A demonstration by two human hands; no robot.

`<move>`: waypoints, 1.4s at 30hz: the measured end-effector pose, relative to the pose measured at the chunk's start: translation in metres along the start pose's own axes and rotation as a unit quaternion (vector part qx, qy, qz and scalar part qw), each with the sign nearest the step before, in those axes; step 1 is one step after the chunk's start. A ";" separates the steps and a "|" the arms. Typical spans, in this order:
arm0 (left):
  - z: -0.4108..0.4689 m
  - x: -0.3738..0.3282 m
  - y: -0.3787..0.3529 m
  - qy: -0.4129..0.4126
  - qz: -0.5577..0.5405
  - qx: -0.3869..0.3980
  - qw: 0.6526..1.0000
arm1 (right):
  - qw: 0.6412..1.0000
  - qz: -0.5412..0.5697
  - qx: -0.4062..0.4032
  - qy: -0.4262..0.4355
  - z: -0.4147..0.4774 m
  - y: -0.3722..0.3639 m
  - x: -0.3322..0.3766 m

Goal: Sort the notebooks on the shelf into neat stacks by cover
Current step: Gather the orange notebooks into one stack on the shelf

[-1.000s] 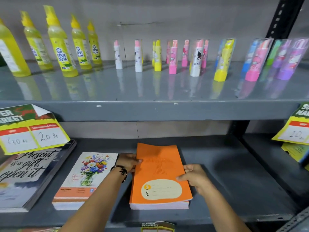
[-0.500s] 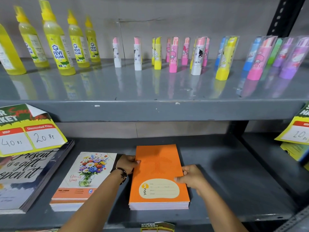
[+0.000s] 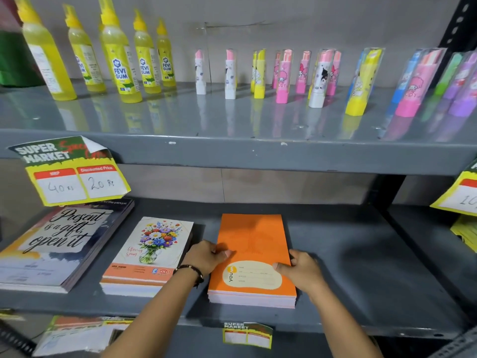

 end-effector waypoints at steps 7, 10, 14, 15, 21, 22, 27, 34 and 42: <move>-0.031 0.006 -0.022 -0.059 0.015 0.107 0.992 | 0.996 -0.089 0.004 0.011 -0.043 -0.013 0.002; -0.038 0.008 -0.026 -0.060 0.067 0.103 0.991 | 0.990 -0.143 -0.004 0.003 -0.058 -0.016 0.007; -0.038 0.012 -0.029 -0.049 0.172 0.028 0.983 | 0.981 -0.187 -0.053 -0.021 -0.068 -0.021 0.005; -0.037 0.012 -0.029 -0.052 0.177 0.008 0.983 | 0.978 -0.197 -0.065 -0.028 -0.069 -0.021 0.004; -0.034 0.014 -0.028 -0.050 0.151 -0.023 0.987 | 0.978 -0.191 -0.082 -0.033 -0.066 -0.022 0.000; -0.033 0.015 -0.028 -0.041 0.147 -0.021 0.988 | 0.979 -0.183 -0.081 -0.032 -0.065 -0.022 -0.001; -0.031 0.016 -0.028 -0.003 0.141 -0.029 0.990 | 0.981 -0.169 -0.083 -0.035 -0.062 -0.019 -0.001; -0.035 0.013 -0.028 0.013 0.137 -0.033 0.990 | 0.982 -0.169 -0.075 -0.035 -0.058 -0.016 -0.002; -0.042 0.008 -0.026 0.023 0.131 -0.015 0.991 | 0.981 -0.176 -0.069 -0.034 -0.058 -0.015 -0.001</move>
Point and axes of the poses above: each hand's wrist, its own z-axis towards the middle knuckle, its own y-axis out of the back of the hand, x = y × z, the point moved 6 cm from there along z, towards the middle knuckle, and after that the axes turned 7 degrees about x, right-handed, at the moved point
